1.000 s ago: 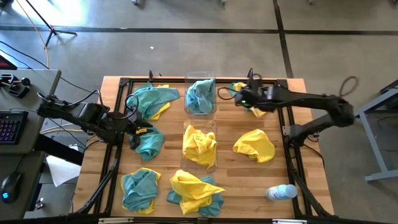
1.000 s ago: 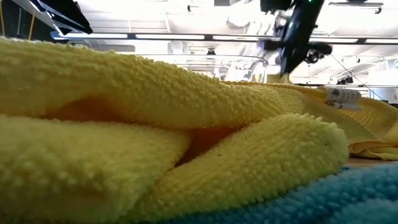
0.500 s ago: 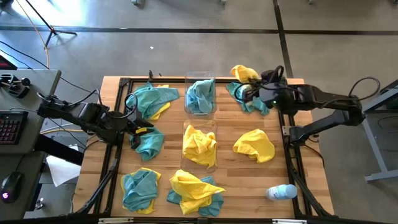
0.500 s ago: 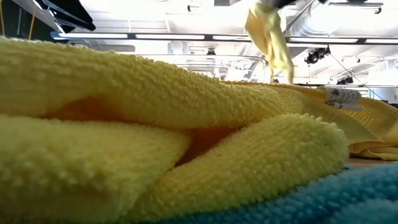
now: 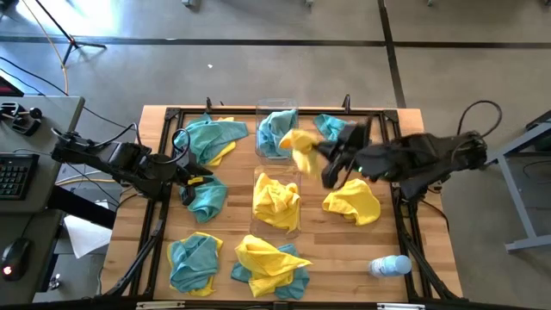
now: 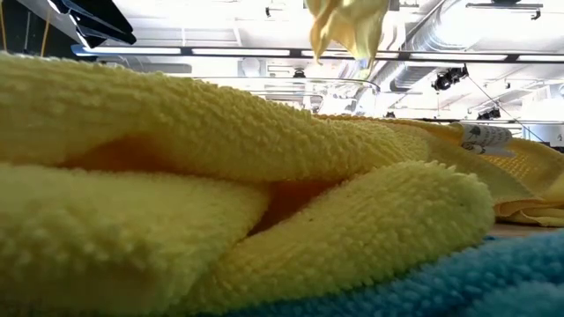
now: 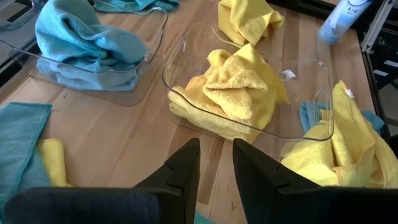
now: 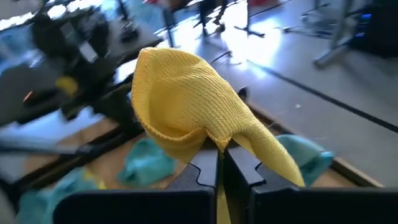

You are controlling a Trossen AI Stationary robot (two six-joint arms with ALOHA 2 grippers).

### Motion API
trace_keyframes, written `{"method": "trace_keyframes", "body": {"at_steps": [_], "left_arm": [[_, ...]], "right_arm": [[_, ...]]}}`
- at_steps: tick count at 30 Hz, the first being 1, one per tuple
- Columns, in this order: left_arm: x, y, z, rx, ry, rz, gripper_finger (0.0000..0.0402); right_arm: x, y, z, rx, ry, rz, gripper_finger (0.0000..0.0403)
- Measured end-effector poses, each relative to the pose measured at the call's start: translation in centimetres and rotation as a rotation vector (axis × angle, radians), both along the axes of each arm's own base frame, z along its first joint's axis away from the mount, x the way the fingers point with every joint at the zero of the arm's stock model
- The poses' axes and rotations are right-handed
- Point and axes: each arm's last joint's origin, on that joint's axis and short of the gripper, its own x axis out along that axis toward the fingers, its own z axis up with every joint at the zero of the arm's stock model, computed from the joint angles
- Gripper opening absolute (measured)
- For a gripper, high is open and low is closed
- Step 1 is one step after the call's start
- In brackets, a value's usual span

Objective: Sort microfiber towel by color & place in baskets
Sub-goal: Put the yellow towel into the bottom transparent bin

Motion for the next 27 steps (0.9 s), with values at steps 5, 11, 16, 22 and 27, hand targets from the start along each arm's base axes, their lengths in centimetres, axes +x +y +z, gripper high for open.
{"method": "trace_keyframes", "body": {"at_steps": [5, 11, 16, 22, 27], "left_arm": [[0.1, 0.0, 0.2, -0.005, -0.023, -0.001, 0.0085], [0.4, -0.1, 0.5, 0.013, -0.061, -0.014, 0.0085], [0.4, -0.1, 0.5, 0.023, -0.062, -0.016, 0.0085], [0.4, -0.1, 0.5, 0.024, -0.062, -0.015, 0.0085], [0.4, -0.1, 0.5, 0.025, -0.062, -0.013, 0.0085]], "right_arm": [[2.8, 2.6, -2.4, 0.001, 0.073, 0.109, 0.0000], [6.9, 4.1, -5.7, 0.003, 0.133, 0.174, 0.0000], [9.3, 4.0, -8.3, 0.007, 0.227, 0.214, 0.0000], [9.8, 1.8, -9.1, 0.043, 0.312, 0.229, 0.0000], [9.6, -0.3, -9.7, 0.083, 0.397, 0.171, 0.0000]]}}
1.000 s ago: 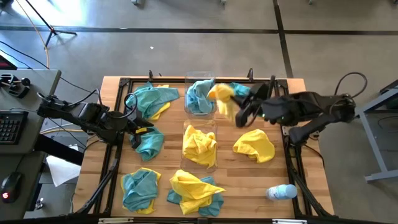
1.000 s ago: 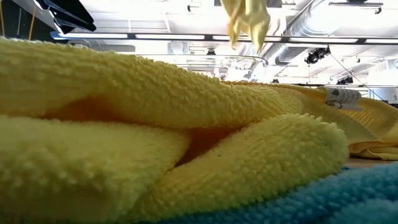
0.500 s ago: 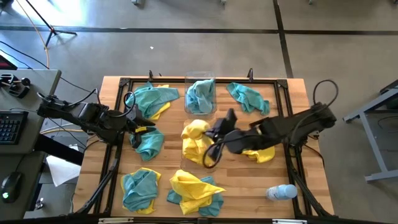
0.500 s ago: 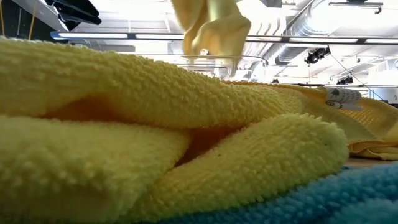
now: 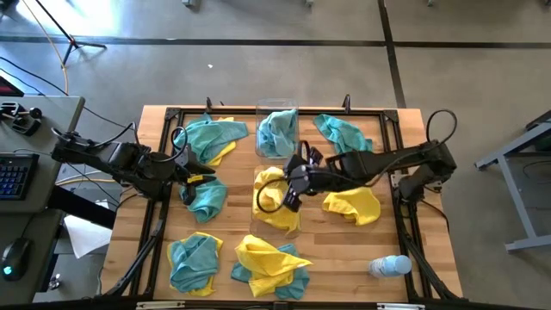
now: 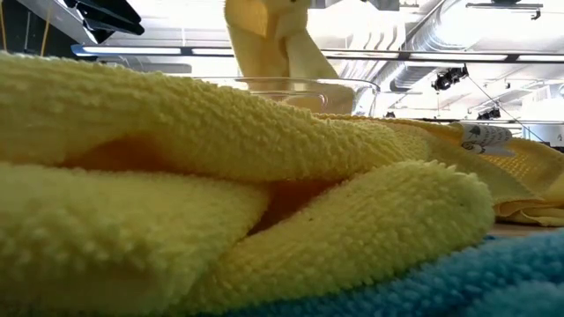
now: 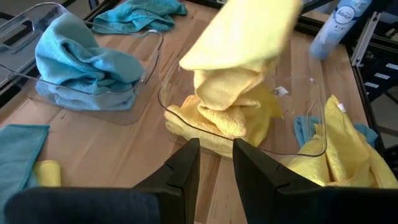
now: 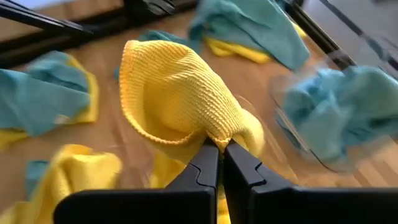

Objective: Sort microfiber towel by color & place in baskets
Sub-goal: Put the yellow towel into the bottom transparent bin

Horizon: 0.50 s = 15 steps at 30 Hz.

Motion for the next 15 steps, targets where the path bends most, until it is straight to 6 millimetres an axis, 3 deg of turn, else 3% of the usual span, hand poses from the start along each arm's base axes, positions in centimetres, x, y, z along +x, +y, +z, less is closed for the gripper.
{"method": "trace_keyframes", "body": {"at_steps": [6, 12, 15], "left_arm": [[0.0, 0.0, 0.0, 0.000, 0.000, 0.000, 0.0085], [0.0, 0.0, 0.0, 0.001, 0.001, 0.000, 0.0085], [0.0, 0.0, 0.0, 0.001, 0.001, 0.000, 0.0085]], "right_arm": [[1.4, -1.2, -1.3, 0.014, 0.032, 0.006, 0.0000], [2.9, -1.1, -6.5, 0.109, 0.102, 0.016, 0.0000], [2.9, -1.5, -8.2, 0.173, 0.100, -0.028, 0.0000]]}}
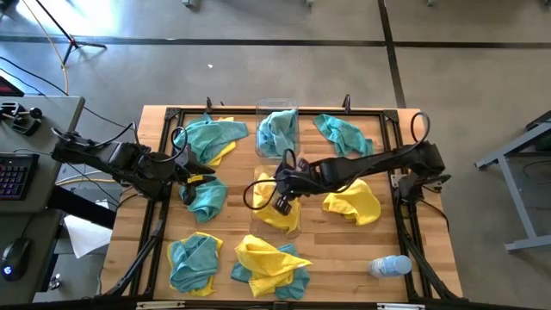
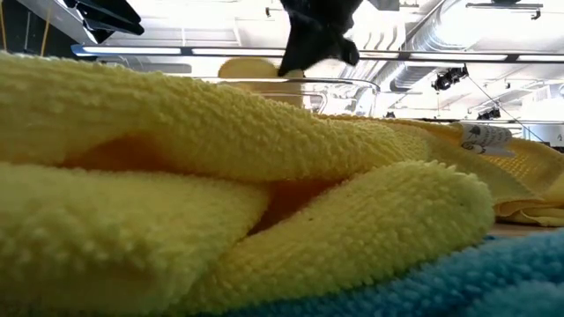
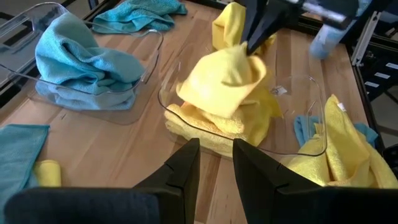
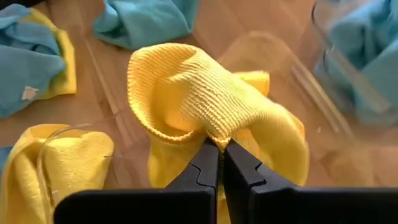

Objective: Sort microfiber towel by color & place in baskets
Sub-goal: Put the yellow towel into the bottom transparent bin

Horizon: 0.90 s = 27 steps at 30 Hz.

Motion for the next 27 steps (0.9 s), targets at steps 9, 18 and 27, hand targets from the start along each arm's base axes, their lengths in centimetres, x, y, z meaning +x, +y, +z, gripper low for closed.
{"method": "trace_keyframes", "body": {"at_steps": [9, 18, 27], "left_arm": [[0.0, 0.0, 0.0, 0.005, -0.001, 0.004, 0.0085], [0.0, 0.0, 0.0, 0.004, -0.001, 0.008, 0.0085], [0.0, 0.0, 0.0, 0.001, -0.004, 0.017, 0.0085]], "right_arm": [[0.1, -3.3, -2.2, 0.198, 0.024, -0.218, 0.0000], [2.2, -3.7, -7.9, 0.284, 0.165, -0.216, 0.0000], [2.6, -3.6, -9.5, 0.256, 0.201, -0.246, 0.0000]]}}
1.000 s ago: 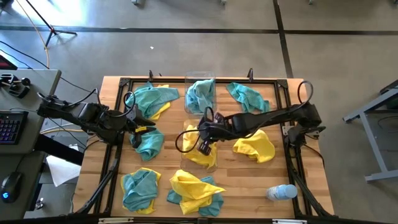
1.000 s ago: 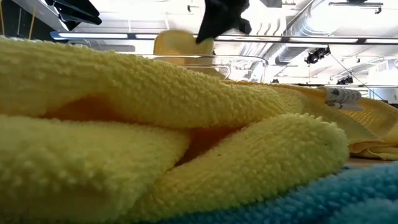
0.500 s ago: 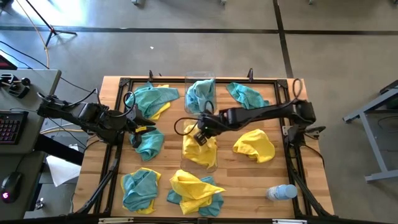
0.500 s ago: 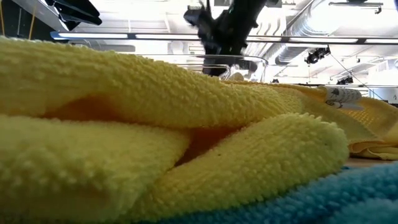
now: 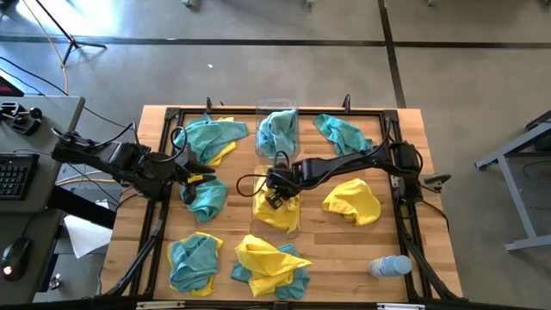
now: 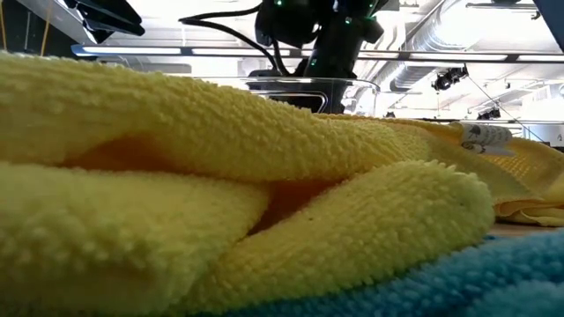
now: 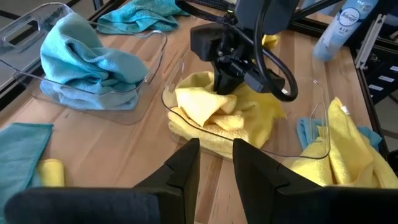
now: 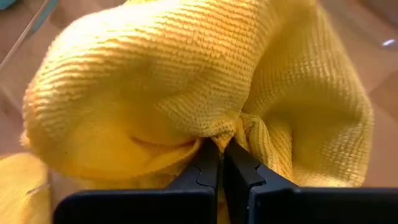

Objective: Sort microfiber towel by color & place in baskets
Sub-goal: Put the yellow towel into the bottom transparent bin

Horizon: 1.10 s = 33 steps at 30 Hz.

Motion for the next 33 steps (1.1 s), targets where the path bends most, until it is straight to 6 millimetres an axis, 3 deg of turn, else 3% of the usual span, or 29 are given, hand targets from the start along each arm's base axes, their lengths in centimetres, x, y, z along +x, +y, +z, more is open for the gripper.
{"method": "trace_keyframes", "body": {"at_steps": [10, 20, 25, 33], "left_arm": [[0.0, 0.0, 0.0, 0.005, -0.001, 0.006, 0.0085], [0.0, 0.0, 0.0, -0.003, -0.002, 0.010, 0.0085], [0.0, 0.0, 0.0, -0.003, -0.001, 0.010, 0.0085], [0.3, -0.1, -0.2, -0.005, 0.011, 0.014, 0.0085]], "right_arm": [[0.0, -0.2, 0.0, -0.058, -0.003, -0.031, 0.0015], [0.0, 0.1, 0.2, -0.009, -0.008, -0.007, 0.0113], [-0.3, 0.2, 1.6, 0.003, -0.040, 0.050, 0.0145], [-1.7, 0.1, 5.8, -0.023, -0.146, 0.073, 0.0149]]}}
